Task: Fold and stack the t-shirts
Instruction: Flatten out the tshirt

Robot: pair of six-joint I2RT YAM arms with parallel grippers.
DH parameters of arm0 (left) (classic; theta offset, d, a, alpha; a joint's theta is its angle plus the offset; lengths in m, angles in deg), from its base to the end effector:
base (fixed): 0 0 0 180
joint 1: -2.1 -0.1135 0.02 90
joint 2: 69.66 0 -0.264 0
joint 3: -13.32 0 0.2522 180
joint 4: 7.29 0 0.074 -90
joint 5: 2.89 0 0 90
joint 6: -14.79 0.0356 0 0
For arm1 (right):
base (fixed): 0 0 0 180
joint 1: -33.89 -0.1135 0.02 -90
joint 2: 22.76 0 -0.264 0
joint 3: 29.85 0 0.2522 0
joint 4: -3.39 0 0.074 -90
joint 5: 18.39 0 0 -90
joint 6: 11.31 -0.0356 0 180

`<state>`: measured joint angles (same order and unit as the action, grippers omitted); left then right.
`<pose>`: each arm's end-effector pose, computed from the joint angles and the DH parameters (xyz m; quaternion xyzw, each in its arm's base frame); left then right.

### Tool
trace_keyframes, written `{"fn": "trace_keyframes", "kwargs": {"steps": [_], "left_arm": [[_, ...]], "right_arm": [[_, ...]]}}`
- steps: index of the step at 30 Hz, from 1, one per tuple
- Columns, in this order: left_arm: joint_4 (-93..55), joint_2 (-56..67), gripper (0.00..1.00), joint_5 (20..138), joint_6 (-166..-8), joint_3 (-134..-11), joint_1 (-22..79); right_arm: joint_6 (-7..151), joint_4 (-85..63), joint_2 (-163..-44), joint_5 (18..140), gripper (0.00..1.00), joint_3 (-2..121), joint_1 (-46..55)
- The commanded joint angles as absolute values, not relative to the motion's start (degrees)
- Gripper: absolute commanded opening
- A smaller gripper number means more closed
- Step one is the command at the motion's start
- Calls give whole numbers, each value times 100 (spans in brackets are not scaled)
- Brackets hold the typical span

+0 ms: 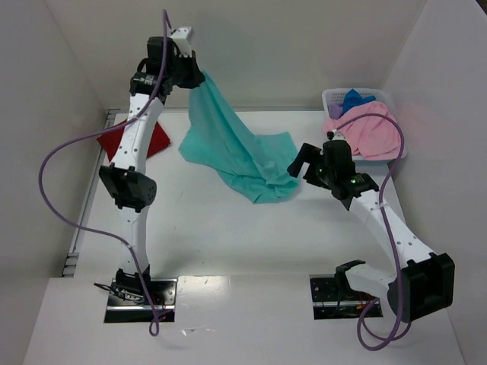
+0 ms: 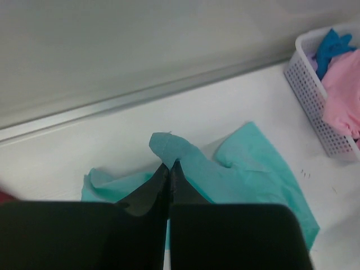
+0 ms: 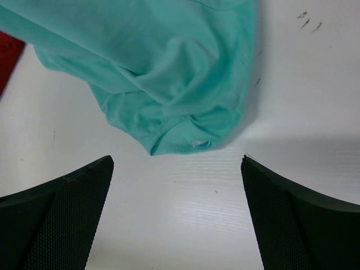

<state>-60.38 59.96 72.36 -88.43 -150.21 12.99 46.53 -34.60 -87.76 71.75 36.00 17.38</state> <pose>0.4893 -0.1034 0.4219 0.0579 0.8096 -0.2223 0.5401 0.2377 0.0706 0.2903 0.1214 0.8872 0.1844 0.4051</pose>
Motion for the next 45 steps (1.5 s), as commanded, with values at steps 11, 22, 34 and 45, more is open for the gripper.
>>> {"fn": "trace_keyframes", "kwargs": {"steps": [11, 22, 34, 45], "left_arm": [[-6113, 4461, 0, 7832, -8444, -14055, 1238], [-5498, 3353, 2, 7779, -8444, -11822, 1238], [-5445, 3062, 3, 7603, -8497, -11338, 1010], [-5392, 2957, 3, 7498, -8497, -11030, 957]], "right_arm": [[4520, -2039, -9797, 7187, 100, 3750, 1763], [4775, -1459, -11467, 7240, 100, 4858, 1763], [5153, -1503, -13367, 6915, 100, 6748, 1763], [6050, -1828, -14800, 7205, 100, 8532, 1763]]}}
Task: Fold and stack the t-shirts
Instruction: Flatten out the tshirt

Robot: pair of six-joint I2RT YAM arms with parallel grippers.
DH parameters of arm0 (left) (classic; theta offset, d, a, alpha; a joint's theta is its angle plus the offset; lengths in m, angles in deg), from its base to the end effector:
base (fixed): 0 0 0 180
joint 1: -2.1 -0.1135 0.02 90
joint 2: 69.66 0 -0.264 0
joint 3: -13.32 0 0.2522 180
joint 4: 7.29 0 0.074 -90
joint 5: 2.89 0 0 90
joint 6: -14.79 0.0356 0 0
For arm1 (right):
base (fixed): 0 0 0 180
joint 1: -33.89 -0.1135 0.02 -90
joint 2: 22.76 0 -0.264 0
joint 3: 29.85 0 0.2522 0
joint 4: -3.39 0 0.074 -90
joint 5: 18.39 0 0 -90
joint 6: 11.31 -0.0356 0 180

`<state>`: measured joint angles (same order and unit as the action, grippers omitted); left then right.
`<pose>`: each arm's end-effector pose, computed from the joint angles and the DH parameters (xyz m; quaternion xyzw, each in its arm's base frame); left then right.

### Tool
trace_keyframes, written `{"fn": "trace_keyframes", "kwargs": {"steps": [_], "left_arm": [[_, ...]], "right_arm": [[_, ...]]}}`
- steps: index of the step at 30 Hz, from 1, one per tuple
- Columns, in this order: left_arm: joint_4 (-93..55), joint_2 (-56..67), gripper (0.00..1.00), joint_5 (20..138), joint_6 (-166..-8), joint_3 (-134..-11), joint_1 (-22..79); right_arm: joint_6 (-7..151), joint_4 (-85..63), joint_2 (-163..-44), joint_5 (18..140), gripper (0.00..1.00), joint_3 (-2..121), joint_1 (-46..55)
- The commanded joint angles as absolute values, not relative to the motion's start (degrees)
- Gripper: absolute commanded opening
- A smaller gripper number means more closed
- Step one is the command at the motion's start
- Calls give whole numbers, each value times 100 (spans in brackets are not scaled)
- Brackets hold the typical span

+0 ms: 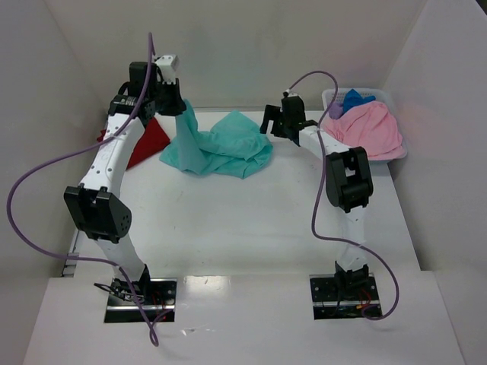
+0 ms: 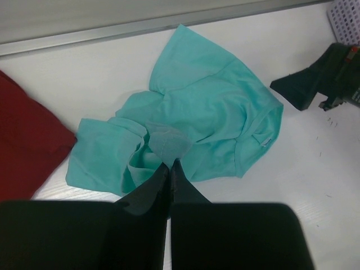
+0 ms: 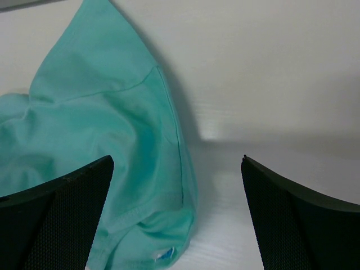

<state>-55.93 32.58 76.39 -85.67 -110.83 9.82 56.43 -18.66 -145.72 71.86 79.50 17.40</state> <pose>0.4027 -0.0613 0.4166 0.0287 0.8486 -0.1610 0.5031 0.4773 0.1414 0.2118 0.0438 0.8886 0.1533 0.4301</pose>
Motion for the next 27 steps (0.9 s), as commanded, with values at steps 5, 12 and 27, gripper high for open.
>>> {"fn": "trace_keyframes", "kwargs": {"steps": [5, 12, 27], "left_arm": [[-5340, 2957, 3, 7498, -8497, -10907, 904], [-5278, 3062, 3, 7384, -8497, -10854, 729], [-5225, 3221, 5, 7023, -8602, -10749, 517]], "right_arm": [[6340, -2152, -15538, 7310, 100, 9490, 1763], [6551, -2338, -16224, 7451, 100, 10369, 1763], [6322, -2637, -17367, 7767, 88, 12004, 1763]]}}
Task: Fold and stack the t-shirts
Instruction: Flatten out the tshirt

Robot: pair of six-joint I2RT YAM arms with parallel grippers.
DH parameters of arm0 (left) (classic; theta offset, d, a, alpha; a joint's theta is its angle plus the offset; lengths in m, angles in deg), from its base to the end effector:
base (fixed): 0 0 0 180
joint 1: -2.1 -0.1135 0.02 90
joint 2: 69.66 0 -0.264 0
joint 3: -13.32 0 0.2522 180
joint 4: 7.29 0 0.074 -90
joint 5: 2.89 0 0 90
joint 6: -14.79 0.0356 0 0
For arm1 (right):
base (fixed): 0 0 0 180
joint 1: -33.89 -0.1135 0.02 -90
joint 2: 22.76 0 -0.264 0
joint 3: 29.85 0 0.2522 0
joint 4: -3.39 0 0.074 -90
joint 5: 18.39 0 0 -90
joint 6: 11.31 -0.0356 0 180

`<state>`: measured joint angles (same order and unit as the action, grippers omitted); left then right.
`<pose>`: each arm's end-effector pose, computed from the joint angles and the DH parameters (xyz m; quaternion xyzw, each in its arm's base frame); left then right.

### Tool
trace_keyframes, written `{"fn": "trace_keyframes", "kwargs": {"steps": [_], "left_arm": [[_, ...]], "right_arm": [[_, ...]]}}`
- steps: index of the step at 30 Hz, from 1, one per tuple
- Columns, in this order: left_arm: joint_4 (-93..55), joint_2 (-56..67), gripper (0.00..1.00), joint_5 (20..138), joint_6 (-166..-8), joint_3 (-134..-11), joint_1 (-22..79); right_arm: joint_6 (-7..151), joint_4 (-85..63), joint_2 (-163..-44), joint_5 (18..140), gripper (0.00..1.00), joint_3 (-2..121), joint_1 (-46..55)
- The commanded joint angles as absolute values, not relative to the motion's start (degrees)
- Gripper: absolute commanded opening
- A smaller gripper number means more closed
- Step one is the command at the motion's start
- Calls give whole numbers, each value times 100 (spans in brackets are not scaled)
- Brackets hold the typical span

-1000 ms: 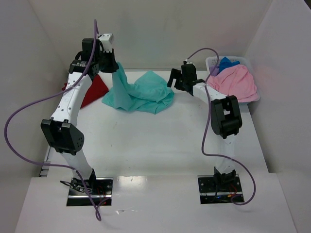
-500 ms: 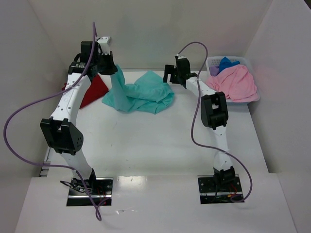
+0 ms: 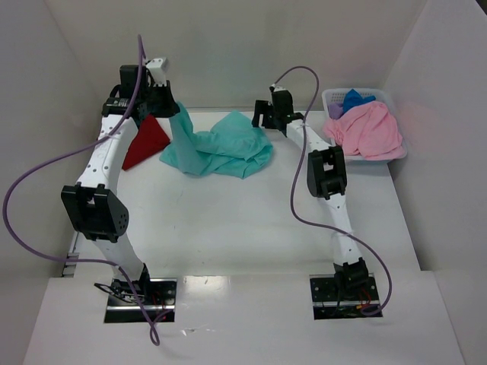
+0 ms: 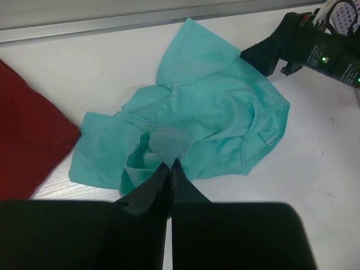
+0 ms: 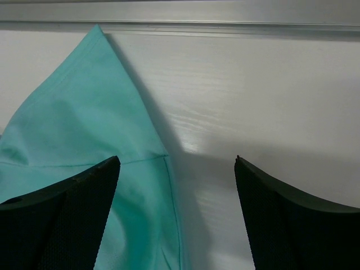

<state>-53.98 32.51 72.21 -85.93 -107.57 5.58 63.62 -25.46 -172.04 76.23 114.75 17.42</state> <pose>0.4089 -0.0340 0.4017 0.0130 0.8523 -0.1734 0.4933 0.5646 0.1699 0.1673 -0.0298 0.8800 0.1626 0.4453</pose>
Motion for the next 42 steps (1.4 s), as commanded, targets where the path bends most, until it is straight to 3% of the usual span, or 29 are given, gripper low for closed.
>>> {"fn": "trace_keyframes", "kwargs": {"steps": [1, 8, 22, 26, 27, 30, 36, 42], "left_arm": [[-5225, 3273, 5, 7023, -8602, -10749, 517], [-5225, 3326, 7, 6901, -8602, -10696, 465], [-5225, 3379, 7, 6733, -8602, -10696, 350], [-5225, 3379, 7, 6733, -8602, -10644, 350], [-5225, 3327, 7, 6681, -8602, -10644, 350], [-5225, 3326, 7, 6680, -8602, -10644, 350], [-5225, 3326, 8, 6680, -8602, -10644, 298], [-5225, 3326, 8, 6628, -8602, -10591, 298]], "right_arm": [[6322, -2637, -17367, 7837, 87, 12005, 1763], [6261, -2637, -17481, 7890, 73, 12066, 1710], [6261, -2751, -17701, 7951, 73, 12321, 1657], [6261, -2751, -17701, 8005, 59, 12321, 1605], [6209, -2751, -17701, 8057, 51, 12321, 1605], [6208, -2751, -17754, 8110, 42, 12435, 1605], [6208, -2856, -17754, 8110, 47, 12488, 1552], [6313, -2909, -17754, 8057, 43, 12488, 1552]]}}
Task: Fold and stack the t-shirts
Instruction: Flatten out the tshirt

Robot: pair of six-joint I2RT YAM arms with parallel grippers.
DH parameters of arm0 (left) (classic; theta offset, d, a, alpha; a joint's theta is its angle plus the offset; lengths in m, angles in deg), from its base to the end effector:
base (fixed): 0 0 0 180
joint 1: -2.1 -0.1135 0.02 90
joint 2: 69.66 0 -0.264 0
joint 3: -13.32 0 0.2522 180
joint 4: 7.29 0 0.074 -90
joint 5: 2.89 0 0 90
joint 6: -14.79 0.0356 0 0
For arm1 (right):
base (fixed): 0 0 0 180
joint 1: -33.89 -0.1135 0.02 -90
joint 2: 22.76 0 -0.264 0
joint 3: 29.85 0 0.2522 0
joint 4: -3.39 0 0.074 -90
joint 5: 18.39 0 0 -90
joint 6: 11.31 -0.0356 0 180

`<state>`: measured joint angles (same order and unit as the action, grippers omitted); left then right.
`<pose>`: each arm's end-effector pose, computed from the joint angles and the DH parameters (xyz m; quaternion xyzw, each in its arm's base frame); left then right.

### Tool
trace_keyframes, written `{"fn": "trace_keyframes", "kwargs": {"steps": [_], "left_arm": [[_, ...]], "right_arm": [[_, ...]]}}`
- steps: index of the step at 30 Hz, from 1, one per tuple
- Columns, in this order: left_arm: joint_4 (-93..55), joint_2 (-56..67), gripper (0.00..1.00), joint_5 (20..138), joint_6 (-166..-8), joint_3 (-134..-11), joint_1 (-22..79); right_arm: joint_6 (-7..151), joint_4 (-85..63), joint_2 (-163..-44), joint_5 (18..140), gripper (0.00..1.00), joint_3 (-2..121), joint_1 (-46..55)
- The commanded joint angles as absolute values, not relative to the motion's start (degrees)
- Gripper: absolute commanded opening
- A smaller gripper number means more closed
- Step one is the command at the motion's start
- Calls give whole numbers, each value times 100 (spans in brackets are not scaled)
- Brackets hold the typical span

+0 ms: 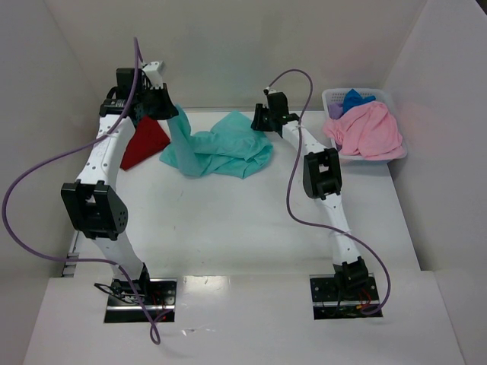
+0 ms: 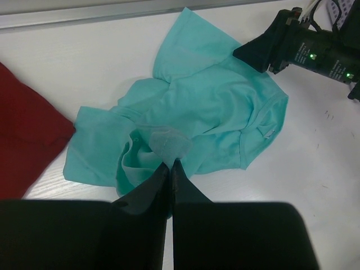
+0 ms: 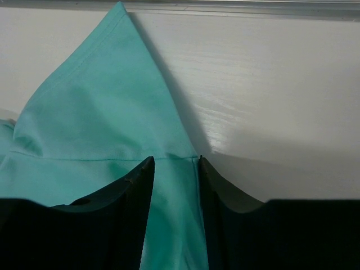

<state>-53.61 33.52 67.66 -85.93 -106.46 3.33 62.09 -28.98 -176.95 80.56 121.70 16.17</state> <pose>0.4150 -0.0208 0.3893 0.0140 0.8565 -0.1968 0.4770 0.5689 0.1876 0.1542 -0.0447 0.8840 0.2019 0.4194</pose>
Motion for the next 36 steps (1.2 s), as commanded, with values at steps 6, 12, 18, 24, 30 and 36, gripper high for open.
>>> {"fn": "trace_keyframes", "kwargs": {"steps": [6, 12, 18, 24, 30, 36], "left_arm": [[-5225, 3326, 8, 6575, -8602, -10591, 298], [-5225, 3274, 4, 6523, -8664, -10591, 175], [-5173, 3151, 0, 6645, -8778, -11029, -185], [-4918, 2948, 0, 7084, -8778, -11732, -511], [-4777, 2948, 0, 7690, -8726, -12549, -625], [-4883, 3184, 0, 7832, -8664, -13839, -625]], "right_arm": [[6313, -2909, -17754, 7882, 14, 12540, 1552], [6252, -3444, -17868, 7416, 0, 13295, 1552], [6445, -3902, -17298, 7144, 0, 14025, 1552], [6656, -4227, -16077, 6906, 0, 14430, 1552], [6928, -4350, -14787, 6608, 0, 14431, 1552], [6981, -4062, -13389, 6546, 0, 13826, 1832]]}}
